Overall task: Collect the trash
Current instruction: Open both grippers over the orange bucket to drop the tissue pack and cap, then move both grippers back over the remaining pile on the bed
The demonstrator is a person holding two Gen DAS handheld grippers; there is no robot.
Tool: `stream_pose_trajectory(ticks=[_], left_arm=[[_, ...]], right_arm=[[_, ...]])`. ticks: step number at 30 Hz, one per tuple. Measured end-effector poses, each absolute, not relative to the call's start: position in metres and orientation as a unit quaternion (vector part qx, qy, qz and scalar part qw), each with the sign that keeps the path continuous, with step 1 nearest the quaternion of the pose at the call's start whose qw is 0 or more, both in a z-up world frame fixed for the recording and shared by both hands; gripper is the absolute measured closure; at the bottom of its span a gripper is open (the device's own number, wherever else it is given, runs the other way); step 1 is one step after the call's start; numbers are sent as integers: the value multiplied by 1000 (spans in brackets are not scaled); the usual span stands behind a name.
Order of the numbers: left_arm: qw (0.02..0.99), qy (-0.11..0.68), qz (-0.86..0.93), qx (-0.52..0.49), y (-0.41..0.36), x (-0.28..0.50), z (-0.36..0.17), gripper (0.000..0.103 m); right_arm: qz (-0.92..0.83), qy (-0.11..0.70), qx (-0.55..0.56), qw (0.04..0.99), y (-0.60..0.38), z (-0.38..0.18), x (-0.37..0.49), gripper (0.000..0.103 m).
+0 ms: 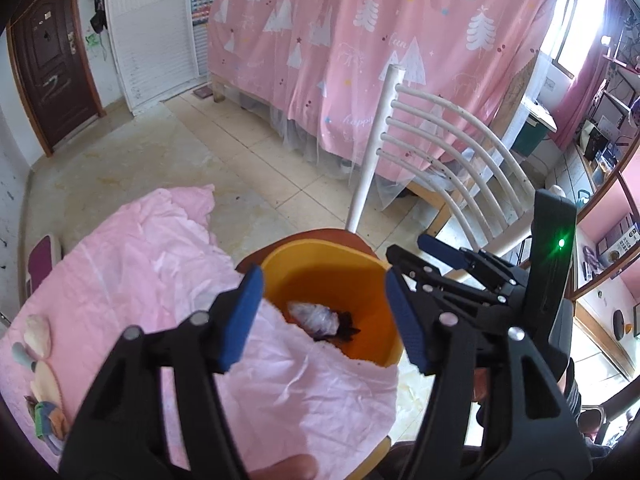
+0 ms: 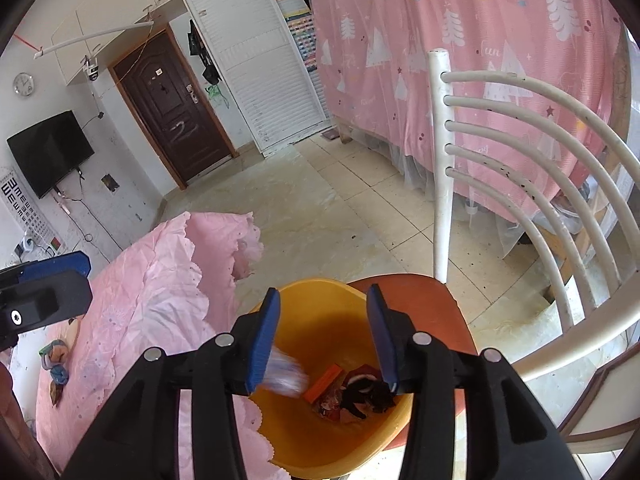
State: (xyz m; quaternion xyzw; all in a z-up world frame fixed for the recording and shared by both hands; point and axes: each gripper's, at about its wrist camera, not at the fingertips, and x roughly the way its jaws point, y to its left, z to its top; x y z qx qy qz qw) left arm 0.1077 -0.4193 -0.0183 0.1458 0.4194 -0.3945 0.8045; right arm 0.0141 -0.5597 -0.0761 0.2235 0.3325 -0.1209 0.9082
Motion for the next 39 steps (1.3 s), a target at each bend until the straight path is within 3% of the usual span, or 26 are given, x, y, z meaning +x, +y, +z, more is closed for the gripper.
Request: stream_pose_trajectory(ticks=[19, 39], left_arm=[[842, 399, -349, 104, -331, 107, 9, 42], [884, 390, -254, 41, -175, 137, 19, 42]], right_arm=[[-59, 331, 160, 928, -472, -35, 42, 57], [37, 355, 79, 931, -329, -12, 97, 55]])
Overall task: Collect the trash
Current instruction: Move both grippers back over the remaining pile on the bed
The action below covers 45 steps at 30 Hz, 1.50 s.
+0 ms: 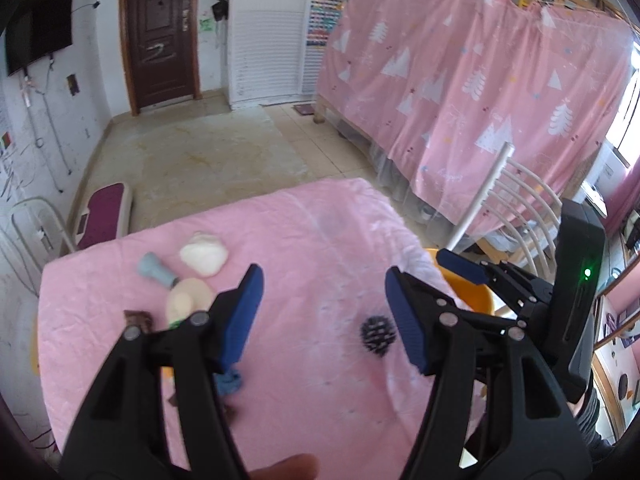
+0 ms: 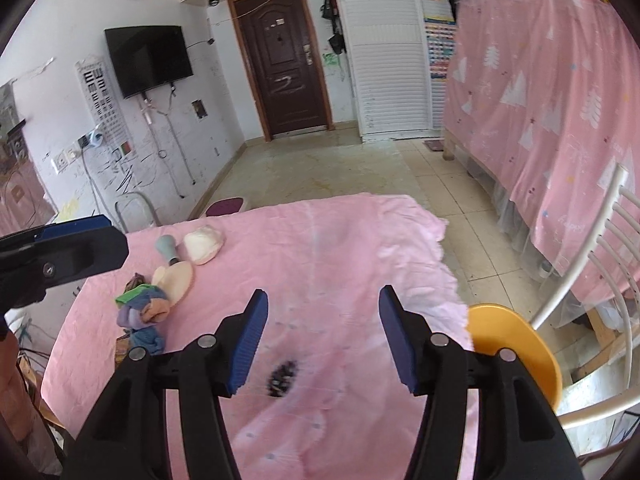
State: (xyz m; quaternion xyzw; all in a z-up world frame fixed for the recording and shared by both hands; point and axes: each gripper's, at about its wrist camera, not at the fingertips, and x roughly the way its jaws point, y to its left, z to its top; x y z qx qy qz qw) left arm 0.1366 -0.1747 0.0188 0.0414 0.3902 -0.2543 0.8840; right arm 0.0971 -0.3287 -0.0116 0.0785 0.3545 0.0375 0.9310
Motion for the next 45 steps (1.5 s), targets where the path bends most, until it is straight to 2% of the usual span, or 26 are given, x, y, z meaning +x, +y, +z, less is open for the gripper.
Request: stream_pose_trajectory(ticks=[3, 14, 20, 28, 40, 45], left_arm=[[890, 389, -234, 33, -152, 141, 18, 37], [895, 412, -171, 0, -78, 164, 1, 37], [886, 442, -140, -20, -52, 183, -23, 37], [872, 474, -116, -29, -34, 202, -51, 37], [853, 512, -100, -14, -31, 226, -91, 37], [847, 522, -101, -14, -30, 232, -100, 51]], right_arm=[[53, 360, 65, 929, -305, -12, 103, 55], [110, 376, 30, 920, -233, -16, 119, 55], [136, 383, 16, 913, -203, -21, 121, 47], [156, 394, 2, 906, -179, -28, 127, 37], [190, 417, -16, 889, -149, -43, 141, 35], [193, 423, -23, 885, -141, -50, 150, 35]])
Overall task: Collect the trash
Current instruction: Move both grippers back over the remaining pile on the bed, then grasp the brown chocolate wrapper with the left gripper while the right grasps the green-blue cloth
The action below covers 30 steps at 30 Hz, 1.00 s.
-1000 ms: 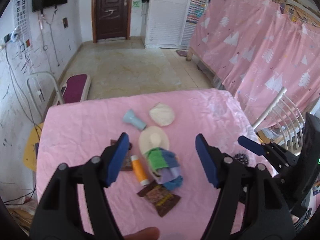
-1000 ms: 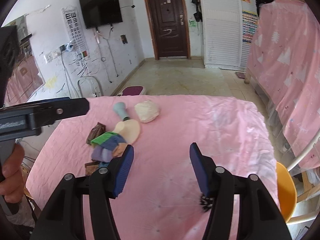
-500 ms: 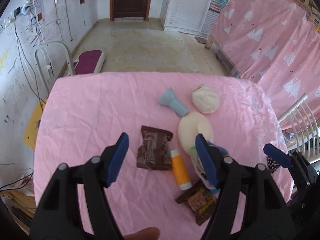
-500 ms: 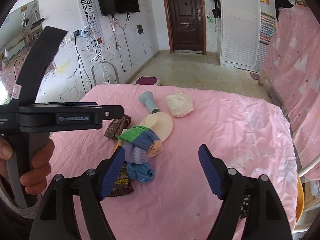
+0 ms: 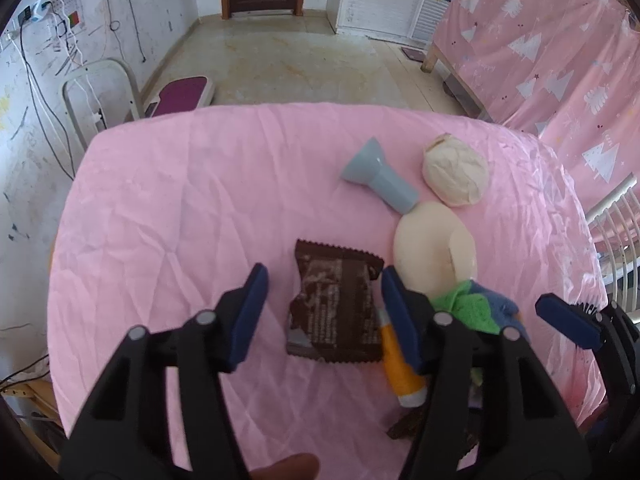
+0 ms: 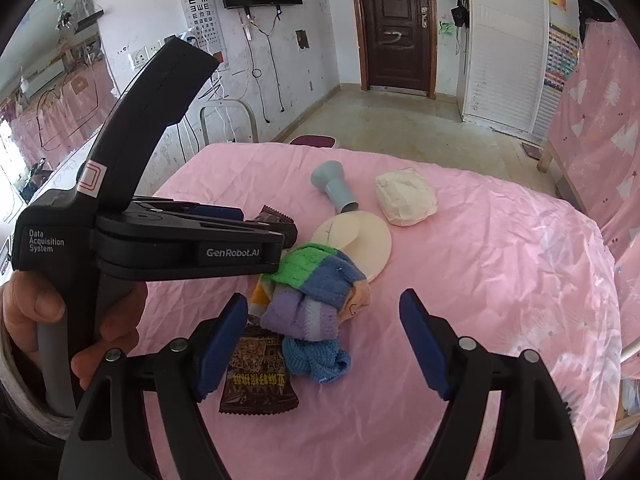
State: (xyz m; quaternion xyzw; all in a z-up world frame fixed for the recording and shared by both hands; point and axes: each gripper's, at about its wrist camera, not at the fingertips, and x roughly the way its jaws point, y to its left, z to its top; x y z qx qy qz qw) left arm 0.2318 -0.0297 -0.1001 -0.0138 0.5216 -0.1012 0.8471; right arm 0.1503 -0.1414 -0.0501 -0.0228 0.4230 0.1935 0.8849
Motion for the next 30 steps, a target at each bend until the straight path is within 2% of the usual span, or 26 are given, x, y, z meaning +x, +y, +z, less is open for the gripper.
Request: stream_pose_trajectory(ticks=[3, 8, 10, 12, 16, 30], left_arm=[[848, 521, -99, -13, -29, 234, -102, 56], [849, 519, -99, -20, -28, 235, -102, 61], [850, 518, -97, -17, -28, 235, -102, 63], [851, 517, -95, -13, -29, 236, -101, 64], [854, 513, -89, -15, -27, 235, -98, 66], [875, 475, -90, -9, -39, 211, -56, 66]], right_arm=[[198, 424, -22, 883, -139, -53, 154, 37], [207, 429, -22, 879, -133, -57, 160, 59], [207, 430, -19, 879, -133, -58, 160, 75], [206, 432, -18, 878, -134, -59, 160, 85], [203, 425, -11, 882, -138, -56, 159, 90], [180, 386, 14, 905, -172, -29, 142, 90]])
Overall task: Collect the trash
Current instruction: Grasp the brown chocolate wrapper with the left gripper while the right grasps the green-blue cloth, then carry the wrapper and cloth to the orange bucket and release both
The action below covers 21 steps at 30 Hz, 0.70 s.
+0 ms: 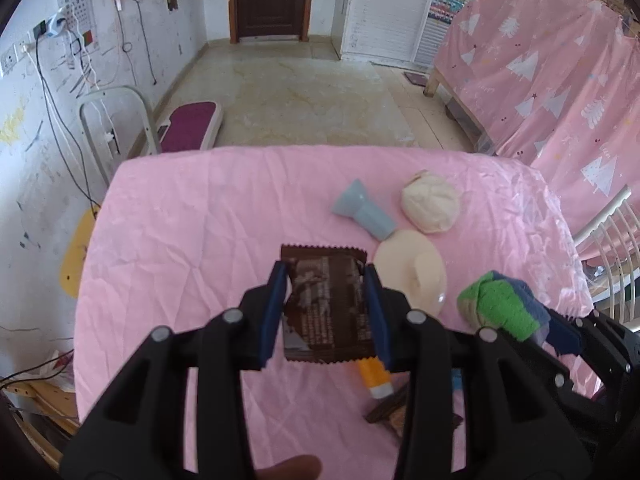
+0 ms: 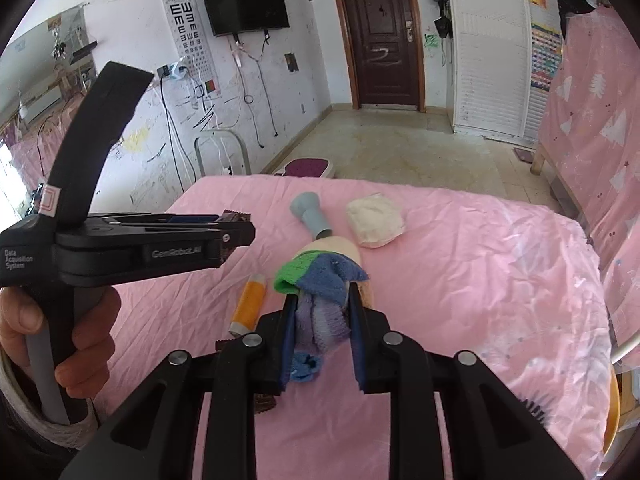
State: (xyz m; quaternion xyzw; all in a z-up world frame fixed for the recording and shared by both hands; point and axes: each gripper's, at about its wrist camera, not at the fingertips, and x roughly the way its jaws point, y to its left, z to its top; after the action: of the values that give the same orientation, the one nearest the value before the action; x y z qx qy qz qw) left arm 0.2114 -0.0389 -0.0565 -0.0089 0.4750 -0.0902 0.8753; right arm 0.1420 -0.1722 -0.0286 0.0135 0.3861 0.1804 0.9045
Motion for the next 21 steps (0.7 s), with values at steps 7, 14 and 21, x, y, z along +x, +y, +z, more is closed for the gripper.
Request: stream_pose_trajectory(ticks=[7, 14, 21], left_arm=[[883, 458, -100, 11, -66, 201, -38, 66], [888, 445, -114, 35, -96, 191, -23, 66], [889, 431, -140, 59, -144, 180, -13, 66]], right_arm=[[158, 364, 30, 917, -205, -15, 132, 90], [130, 346, 55, 928, -247, -8, 121, 90], [99, 330, 81, 935, -292, -4, 109, 90]])
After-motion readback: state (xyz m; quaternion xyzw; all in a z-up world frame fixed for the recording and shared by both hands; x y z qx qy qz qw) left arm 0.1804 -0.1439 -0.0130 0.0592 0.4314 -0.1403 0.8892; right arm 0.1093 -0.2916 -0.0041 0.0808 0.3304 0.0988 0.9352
